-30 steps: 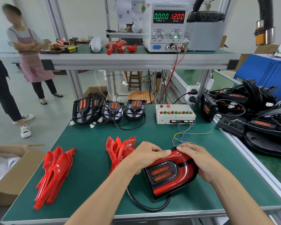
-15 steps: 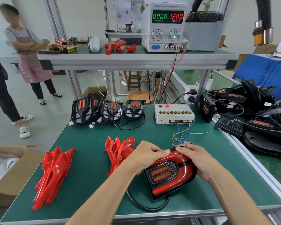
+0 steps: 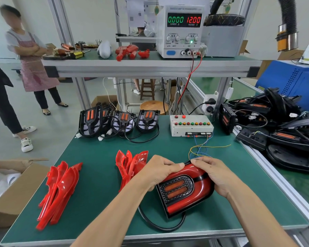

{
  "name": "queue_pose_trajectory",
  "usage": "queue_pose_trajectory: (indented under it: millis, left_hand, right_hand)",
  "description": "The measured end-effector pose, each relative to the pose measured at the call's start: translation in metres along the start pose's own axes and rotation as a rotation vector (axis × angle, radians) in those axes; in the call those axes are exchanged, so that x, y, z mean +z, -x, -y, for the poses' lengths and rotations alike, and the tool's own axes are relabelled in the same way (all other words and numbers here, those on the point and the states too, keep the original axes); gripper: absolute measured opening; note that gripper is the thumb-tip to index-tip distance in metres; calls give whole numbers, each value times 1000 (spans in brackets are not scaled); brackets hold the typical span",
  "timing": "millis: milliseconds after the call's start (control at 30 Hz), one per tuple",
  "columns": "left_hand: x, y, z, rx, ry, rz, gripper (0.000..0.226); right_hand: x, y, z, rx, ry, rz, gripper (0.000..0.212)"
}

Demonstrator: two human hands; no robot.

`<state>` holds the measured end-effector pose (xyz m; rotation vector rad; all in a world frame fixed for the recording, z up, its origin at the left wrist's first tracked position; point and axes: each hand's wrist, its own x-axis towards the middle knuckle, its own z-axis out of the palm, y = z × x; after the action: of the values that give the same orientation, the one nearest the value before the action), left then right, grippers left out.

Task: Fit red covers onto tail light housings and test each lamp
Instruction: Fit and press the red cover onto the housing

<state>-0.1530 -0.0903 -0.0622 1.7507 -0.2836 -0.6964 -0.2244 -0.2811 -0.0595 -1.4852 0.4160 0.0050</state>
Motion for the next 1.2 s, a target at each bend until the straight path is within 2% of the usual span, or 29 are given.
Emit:
queue_pose_trajectory:
  millis: [300, 400, 467, 667, 867, 933, 1100, 1200]
  left_hand:
    - [2, 0, 0, 20, -40, -7, 34]
    - [0, 3, 5, 9, -28, -11, 40]
    - [-2, 6, 7, -12, -8, -18, 43]
    - [-1, 3, 8, -61, 50, -64, 45]
    - [3, 2, 7, -59, 47, -105, 46]
    - [3, 1, 7, -59, 48, -100, 45]
    - [2, 3, 9, -35, 66, -98, 46]
    - [2, 3, 10, -16, 70, -99, 48]
  right_hand:
    - [-3, -2, -6, -18, 9, 2, 16]
    - [-4, 0, -14, -64, 76, 15, 29]
    - [-5, 2, -18, -176, 199, 1, 48]
    - [-10, 5, -39, -540, 718, -115, 62]
    - [-4, 8, -41, -670, 967, -249, 59]
    - [-5, 9, -40, -693, 1001, -224, 57]
    - [-7, 13, -34, -653, 873, -165, 56]
    - [-9, 12, -30, -665, 948, -133, 58]
